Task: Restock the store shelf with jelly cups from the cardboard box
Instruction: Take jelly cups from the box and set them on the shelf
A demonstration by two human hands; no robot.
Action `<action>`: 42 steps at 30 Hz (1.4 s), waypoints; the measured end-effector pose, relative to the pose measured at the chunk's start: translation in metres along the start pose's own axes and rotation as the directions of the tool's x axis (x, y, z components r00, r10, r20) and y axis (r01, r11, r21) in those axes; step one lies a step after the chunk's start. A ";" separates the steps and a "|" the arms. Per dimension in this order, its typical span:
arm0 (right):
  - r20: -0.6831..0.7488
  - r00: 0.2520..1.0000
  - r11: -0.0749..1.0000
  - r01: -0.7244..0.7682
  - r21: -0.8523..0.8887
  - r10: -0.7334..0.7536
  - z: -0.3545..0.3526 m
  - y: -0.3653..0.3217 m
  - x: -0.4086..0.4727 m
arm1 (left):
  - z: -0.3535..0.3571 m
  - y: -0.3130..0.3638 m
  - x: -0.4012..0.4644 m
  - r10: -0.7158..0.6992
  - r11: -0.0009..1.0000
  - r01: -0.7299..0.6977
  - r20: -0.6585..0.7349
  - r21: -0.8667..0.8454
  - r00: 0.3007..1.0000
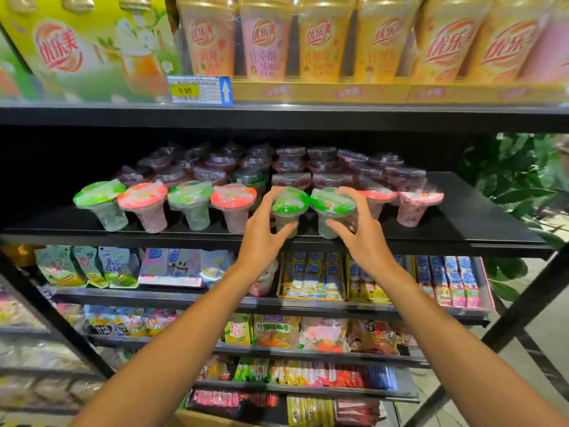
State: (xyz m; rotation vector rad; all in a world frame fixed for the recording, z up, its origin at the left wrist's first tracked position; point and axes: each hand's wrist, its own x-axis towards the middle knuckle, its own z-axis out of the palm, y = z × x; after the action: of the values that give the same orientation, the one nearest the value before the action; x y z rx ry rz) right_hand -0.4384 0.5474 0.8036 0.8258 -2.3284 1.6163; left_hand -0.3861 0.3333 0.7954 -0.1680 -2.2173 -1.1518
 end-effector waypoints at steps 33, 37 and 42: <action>0.190 0.978 0.942 0.137 -0.306 -0.080 0.024 0.001 -0.101 | -0.092 -0.026 -0.134 0.018 0.841 -0.155 0.260 0.519 0.966; 0.484 0.872 0.941 0.107 -0.321 0.066 0.085 0.015 -0.128 | -0.122 -0.078 -0.209 -0.150 0.771 -0.158 0.417 0.617 0.896; 0.649 0.734 0.938 0.046 -0.343 0.201 0.184 0.047 -0.195 | -0.170 -0.159 -0.313 -0.406 0.732 -0.034 0.477 0.680 0.780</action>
State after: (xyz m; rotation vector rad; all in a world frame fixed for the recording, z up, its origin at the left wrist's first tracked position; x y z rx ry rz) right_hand -0.2741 0.4571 0.6062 1.4290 -3.0392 0.9501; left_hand -0.1181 0.1568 0.5742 0.0187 -3.1536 -0.3210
